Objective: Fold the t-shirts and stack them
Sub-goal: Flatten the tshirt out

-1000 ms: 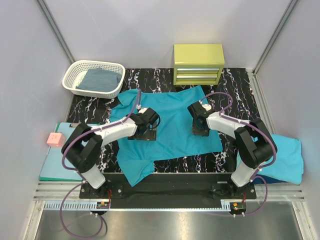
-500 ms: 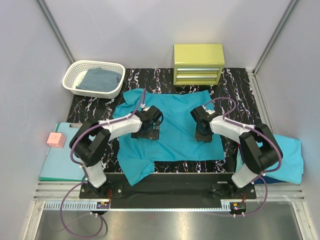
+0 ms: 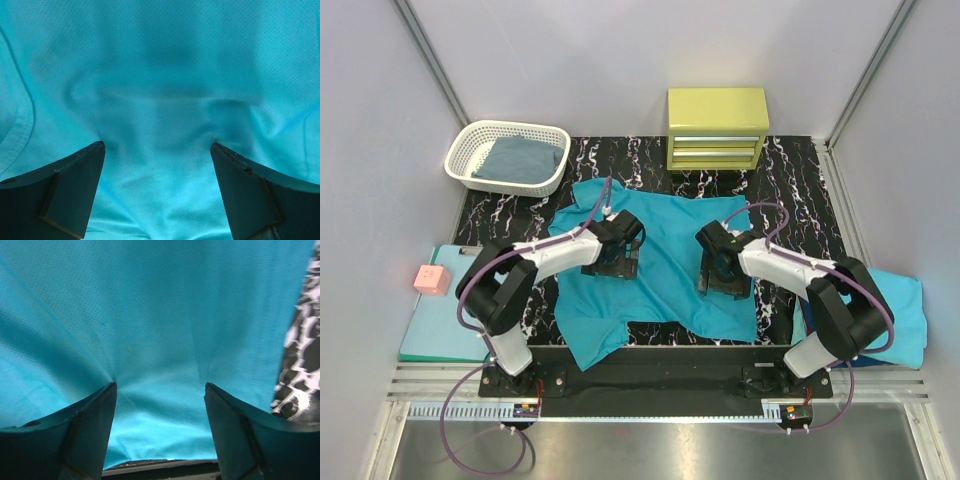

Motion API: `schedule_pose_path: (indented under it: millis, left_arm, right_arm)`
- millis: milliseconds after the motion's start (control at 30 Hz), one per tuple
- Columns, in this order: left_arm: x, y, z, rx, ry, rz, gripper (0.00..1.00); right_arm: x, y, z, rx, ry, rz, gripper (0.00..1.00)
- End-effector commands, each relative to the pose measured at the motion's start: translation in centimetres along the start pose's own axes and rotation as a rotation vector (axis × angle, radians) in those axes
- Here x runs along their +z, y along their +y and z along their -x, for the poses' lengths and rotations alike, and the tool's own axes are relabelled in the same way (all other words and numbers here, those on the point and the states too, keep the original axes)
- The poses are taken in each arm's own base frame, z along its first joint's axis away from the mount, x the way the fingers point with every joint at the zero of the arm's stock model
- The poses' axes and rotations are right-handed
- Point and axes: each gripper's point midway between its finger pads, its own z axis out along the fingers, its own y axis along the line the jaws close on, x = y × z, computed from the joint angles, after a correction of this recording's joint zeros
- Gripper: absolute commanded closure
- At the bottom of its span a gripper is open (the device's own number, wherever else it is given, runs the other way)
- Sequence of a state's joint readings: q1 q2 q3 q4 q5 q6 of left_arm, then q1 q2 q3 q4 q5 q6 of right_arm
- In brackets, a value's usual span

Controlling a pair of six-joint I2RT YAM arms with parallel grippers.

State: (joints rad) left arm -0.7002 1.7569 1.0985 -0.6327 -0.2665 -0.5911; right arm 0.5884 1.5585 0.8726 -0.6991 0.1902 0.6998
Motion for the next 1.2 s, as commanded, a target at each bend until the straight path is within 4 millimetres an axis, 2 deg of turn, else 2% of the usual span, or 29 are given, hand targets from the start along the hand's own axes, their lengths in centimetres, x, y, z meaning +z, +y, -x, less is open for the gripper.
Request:
schedule_pose_path:
  millis: [0,33,100,133,200,233,267,300,333,367,400,433,467,533,567,633,667,833,1000,1100,1167]
  left_arm:
    - [-4.1,0.9,2.1,-0.020,-0.113,-0.041,0.07]
    - [-4.7,1.2,2.0,-0.021,-0.115,-0.042,0.07]
    - [-6.7,1.7,2.6,-0.035,-0.163,-0.056,0.07]
    - [-7.3,2.1,2.6,-0.036,-0.171,-0.052,0.07]
    - [-9.5,2.6,3.6,-0.047,-0.232,-0.065,0.05]
    - [-10.0,3.0,3.5,-0.046,-0.238,-0.060,0.05]
    - [-10.9,3.2,3.9,-0.052,-0.264,-0.071,0.04]
    - [-11.3,3.3,3.9,-0.051,-0.266,-0.069,0.04]
    - [-11.5,3.4,3.8,-0.051,-0.266,-0.073,0.04]
    - [-11.8,3.5,3.7,-0.057,-0.272,-0.081,0.04]
    - [-11.8,3.6,3.4,-0.058,-0.263,-0.084,0.04]
    - [-11.7,3.6,3.1,-0.062,-0.260,-0.088,0.04]
    - [-11.5,3.8,2.4,-0.073,-0.251,-0.090,0.04]
    - [-11.0,4.0,1.3,-0.077,-0.225,-0.096,0.04]
    - [-11.0,3.9,0.9,-0.088,-0.217,-0.111,0.05]
    - [-10.6,4.1,-0.1,-0.091,-0.196,-0.115,0.05]
    - [-10.7,4.1,-0.4,-0.097,-0.198,-0.125,0.05]
    - [-10.1,4.7,-1.5,-0.086,-0.186,-0.114,0.05]
    - [-9.5,4.4,-2.1,-0.081,-0.159,-0.123,0.05]
    - [-8.9,4.3,-3.0,-0.070,-0.125,-0.129,0.05]
    - [-8.7,4.1,-3.6,-0.062,-0.103,-0.139,0.06]
  right_arm:
    - [-4.4,0.4,5.1,0.050,-0.213,0.012,0.17]
    - [-5.8,1.1,6.9,0.058,-0.264,0.034,0.16]
    - [-6.8,1.3,9.0,0.046,-0.317,0.025,0.15]
    - [-7.9,1.5,11.1,0.067,-0.355,0.039,0.15]
    - [-7.2,1.8,12.8,0.053,-0.342,0.032,0.15]
    - [-7.8,1.7,15.1,0.090,-0.359,0.044,0.15]
    - [-6.5,1.9,15.8,0.085,-0.328,0.033,0.15]
    - [-6.1,2.2,16.6,0.079,-0.319,0.041,0.16]
    - [-6.6,2.8,18.4,0.090,-0.341,0.057,0.16]
    - [-4.7,2.5,19.1,0.096,-0.306,0.033,0.17]
    - [-4.4,2.7,19.8,0.094,-0.301,0.037,0.17]
    - [-4.6,3.1,21.3,0.103,-0.321,0.046,0.18]
    - [-2.8,2.9,21.8,0.106,-0.295,0.020,0.19]
    - [-2.4,3.3,23.8,0.113,-0.315,0.020,0.22]
    - [-0.7,3.1,24.0,0.114,-0.287,0.001,0.25]
    - [-0.3,3.6,25.1,0.116,-0.295,0.009,0.27]
    - [0.7,3.8,25.1,0.102,-0.283,-0.002,0.28]
    - [2.5,4.3,26.4,0.085,-0.287,-0.021,0.29]
    - [3.8,4.6,27.6,0.080,-0.298,-0.037,0.29]
    - [5.8,4.1,27.4,0.084,-0.269,-0.062,0.29]
    - [6.4,4.0,27.1,0.092,-0.254,-0.069,0.28]
